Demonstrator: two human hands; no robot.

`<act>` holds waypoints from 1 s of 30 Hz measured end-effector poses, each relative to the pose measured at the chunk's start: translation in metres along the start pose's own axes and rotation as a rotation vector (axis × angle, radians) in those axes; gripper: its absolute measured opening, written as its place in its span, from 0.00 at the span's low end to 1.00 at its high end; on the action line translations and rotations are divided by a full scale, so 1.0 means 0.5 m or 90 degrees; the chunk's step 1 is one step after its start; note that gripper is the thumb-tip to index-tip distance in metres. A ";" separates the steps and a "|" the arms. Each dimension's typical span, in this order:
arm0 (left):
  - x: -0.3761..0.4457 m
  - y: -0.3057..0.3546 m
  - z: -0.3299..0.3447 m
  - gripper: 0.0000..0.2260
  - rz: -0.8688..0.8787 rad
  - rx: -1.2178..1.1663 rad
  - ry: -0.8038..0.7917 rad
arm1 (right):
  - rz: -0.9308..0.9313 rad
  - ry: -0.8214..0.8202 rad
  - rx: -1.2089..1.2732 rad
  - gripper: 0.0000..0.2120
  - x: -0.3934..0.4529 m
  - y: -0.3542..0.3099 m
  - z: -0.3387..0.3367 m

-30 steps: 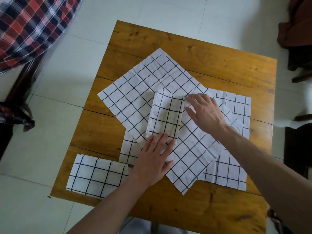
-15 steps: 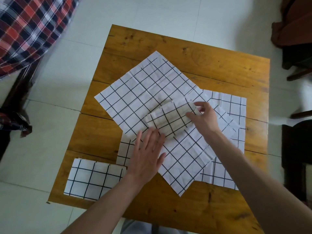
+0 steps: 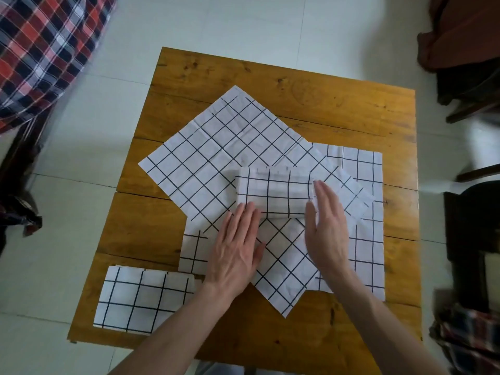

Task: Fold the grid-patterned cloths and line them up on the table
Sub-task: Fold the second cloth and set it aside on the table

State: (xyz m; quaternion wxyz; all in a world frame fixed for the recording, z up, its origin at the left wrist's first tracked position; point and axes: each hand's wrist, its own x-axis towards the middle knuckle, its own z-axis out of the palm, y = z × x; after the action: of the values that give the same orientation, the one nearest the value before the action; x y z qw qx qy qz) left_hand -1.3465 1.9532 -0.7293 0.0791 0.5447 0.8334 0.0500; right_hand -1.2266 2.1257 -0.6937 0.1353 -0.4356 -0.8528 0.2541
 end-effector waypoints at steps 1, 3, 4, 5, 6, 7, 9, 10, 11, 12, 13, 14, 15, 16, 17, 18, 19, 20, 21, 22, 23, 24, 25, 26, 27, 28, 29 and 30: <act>-0.003 0.002 0.003 0.31 -0.005 -0.005 -0.003 | -0.069 -0.041 -0.046 0.25 -0.018 -0.004 0.003; -0.008 0.004 0.010 0.32 -0.015 -0.011 -0.006 | -0.201 -0.164 -0.119 0.27 -0.049 -0.014 0.019; -0.008 0.004 0.012 0.32 -0.021 -0.008 -0.010 | -0.257 -0.212 -0.149 0.28 -0.061 -0.016 0.031; -0.008 0.003 0.013 0.33 -0.027 0.001 -0.019 | -0.292 -0.247 -0.172 0.30 -0.070 -0.019 0.042; -0.006 0.003 0.014 0.33 -0.032 0.011 -0.030 | -0.300 -0.273 -0.185 0.31 -0.075 -0.019 0.052; -0.005 0.002 0.014 0.34 -0.036 0.013 -0.037 | -0.291 -0.294 -0.190 0.33 -0.078 -0.017 0.061; -0.003 0.001 0.014 0.34 -0.039 0.001 -0.042 | -0.265 -0.331 -0.188 0.35 -0.077 -0.012 0.069; -0.004 0.000 0.015 0.33 -0.038 0.000 -0.046 | -0.263 -0.341 -0.193 0.35 -0.077 -0.007 0.071; -0.005 -0.002 0.015 0.34 -0.037 0.003 -0.049 | -0.269 -0.343 -0.203 0.35 -0.077 -0.003 0.071; -0.006 -0.004 0.016 0.35 -0.034 0.009 -0.053 | -0.278 -0.342 -0.213 0.35 -0.075 0.002 0.072; -0.007 -0.006 0.016 0.35 -0.032 0.017 -0.057 | -0.286 -0.341 -0.221 0.35 -0.073 0.006 0.072; -0.007 -0.006 0.015 0.35 -0.030 0.023 -0.057 | -0.290 -0.341 -0.228 0.35 -0.070 0.010 0.071; -0.007 -0.006 0.016 0.34 -0.030 0.027 -0.056 | -0.290 -0.340 -0.235 0.35 -0.068 0.015 0.068; -0.007 -0.007 0.016 0.34 -0.030 0.028 -0.056 | -0.285 -0.340 -0.242 0.35 -0.066 0.021 0.065; -0.007 -0.007 0.016 0.33 -0.029 0.029 -0.060 | -0.277 -0.341 -0.249 0.35 -0.064 0.028 0.062; -0.007 -0.009 0.017 0.33 -0.029 0.028 -0.064 | -0.269 -0.342 -0.253 0.36 -0.063 0.035 0.057; -0.007 -0.011 0.017 0.33 -0.028 0.028 -0.067 | -0.262 -0.339 -0.255 0.36 -0.061 0.043 0.052; -0.008 -0.012 0.017 0.33 -0.028 0.027 -0.068 | -0.253 -0.332 -0.257 0.36 -0.061 0.052 0.047; -0.008 -0.014 0.016 0.34 -0.028 0.026 -0.068 | -0.241 -0.320 -0.259 0.36 -0.062 0.061 0.041; -0.009 -0.015 0.015 0.34 -0.027 0.025 -0.070 | -0.224 -0.305 -0.258 0.36 -0.063 0.071 0.035; -0.009 -0.016 0.015 0.34 -0.026 0.024 -0.070 | -0.200 -0.289 -0.254 0.35 -0.066 0.078 0.028; -0.008 -0.015 0.014 0.34 -0.026 0.021 -0.071 | -0.174 -0.274 -0.247 0.35 -0.068 0.083 0.023; -0.008 -0.013 0.013 0.34 -0.026 0.016 -0.072 | -0.150 -0.261 -0.242 0.35 -0.071 0.084 0.021; -0.007 -0.012 0.012 0.34 -0.027 0.007 -0.073 | -0.134 -0.249 -0.238 0.35 -0.073 0.082 0.021; -0.008 -0.010 0.011 0.34 -0.030 -0.004 -0.075 | -0.123 -0.237 -0.232 0.35 -0.075 0.078 0.024; -0.008 -0.010 0.012 0.33 -0.037 -0.013 -0.076 | -0.116 -0.227 -0.225 0.35 -0.077 0.073 0.028; -0.008 -0.009 0.011 0.32 -0.045 -0.022 -0.074 | -0.109 -0.222 -0.218 0.34 -0.078 0.071 0.030; -0.007 -0.010 0.010 0.31 -0.053 -0.032 -0.067 | -0.104 -0.221 -0.212 0.33 -0.078 0.070 0.032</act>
State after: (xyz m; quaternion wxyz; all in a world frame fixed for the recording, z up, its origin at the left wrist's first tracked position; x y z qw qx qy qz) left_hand -1.3484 1.9478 -0.7350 0.1383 0.5092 0.8486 0.0388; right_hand -1.1877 2.1062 -0.7267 -0.0665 -0.3316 -0.9257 0.1694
